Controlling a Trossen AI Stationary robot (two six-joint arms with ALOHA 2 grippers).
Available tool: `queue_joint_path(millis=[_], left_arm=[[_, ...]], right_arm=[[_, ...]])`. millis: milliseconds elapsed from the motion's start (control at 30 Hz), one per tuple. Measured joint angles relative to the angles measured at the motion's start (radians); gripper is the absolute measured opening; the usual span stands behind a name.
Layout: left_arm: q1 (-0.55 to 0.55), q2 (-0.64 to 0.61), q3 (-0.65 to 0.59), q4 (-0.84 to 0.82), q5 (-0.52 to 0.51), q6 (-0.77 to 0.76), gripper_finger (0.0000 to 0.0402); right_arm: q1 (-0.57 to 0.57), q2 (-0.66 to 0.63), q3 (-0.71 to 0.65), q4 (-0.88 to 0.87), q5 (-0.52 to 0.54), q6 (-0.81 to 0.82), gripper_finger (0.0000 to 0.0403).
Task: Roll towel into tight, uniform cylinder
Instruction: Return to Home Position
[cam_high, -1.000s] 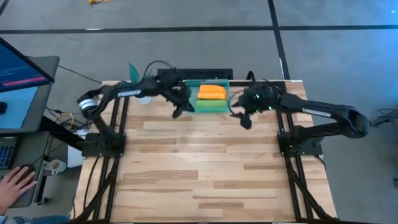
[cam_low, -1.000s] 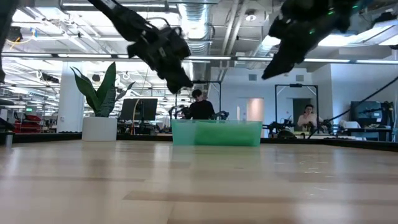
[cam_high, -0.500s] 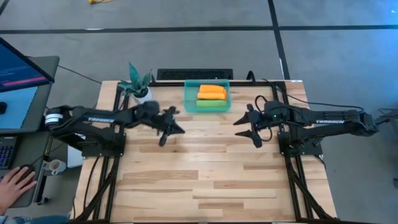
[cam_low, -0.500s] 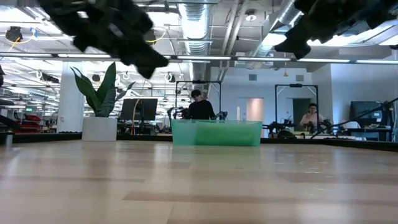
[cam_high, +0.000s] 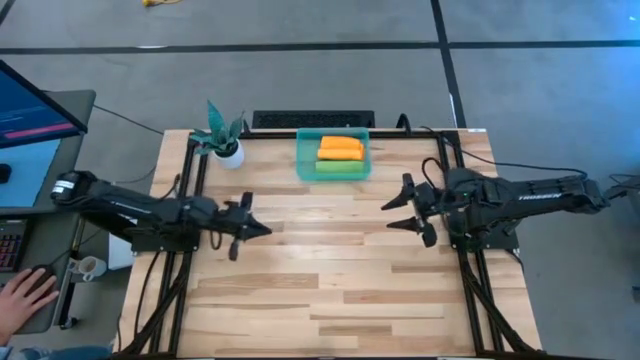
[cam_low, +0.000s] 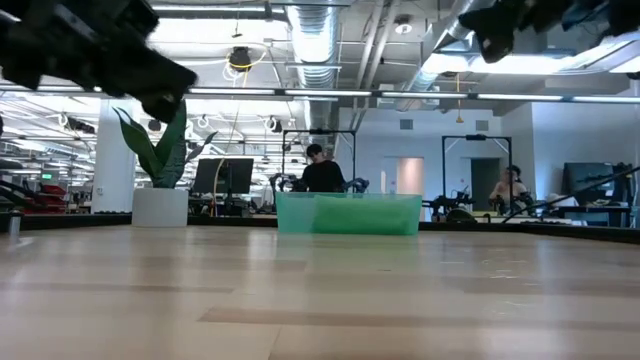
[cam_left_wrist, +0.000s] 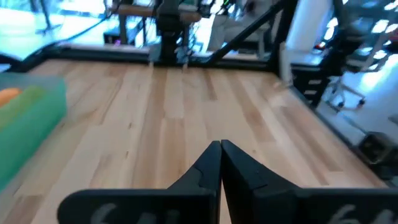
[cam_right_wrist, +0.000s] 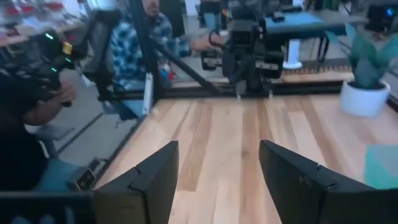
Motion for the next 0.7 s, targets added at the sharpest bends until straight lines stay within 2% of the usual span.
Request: queue_joint_path(millis=[233, 500, 700], left_arm=[[-0.114, -0.201, -0.078, 0.006, -0.024, -0.002, 0.0], [-0.163, -0.401, -0.15, -0.03, -0.066, 0.015, 0.0], [-0.195, -0.489, -0.192, -0.053, -0.061, 0.047, 0.0]], right_arm=[[0.009, -0.106, 0.0, -0.021, 0.0, 0.001, 0.0244], [0.022, -0.303, 0.0, -0.189, 0.0, 0.002, 0.0244], [0.071, -0.338, 0.001, -0.206, 0.0, -0.023, 0.0244]])
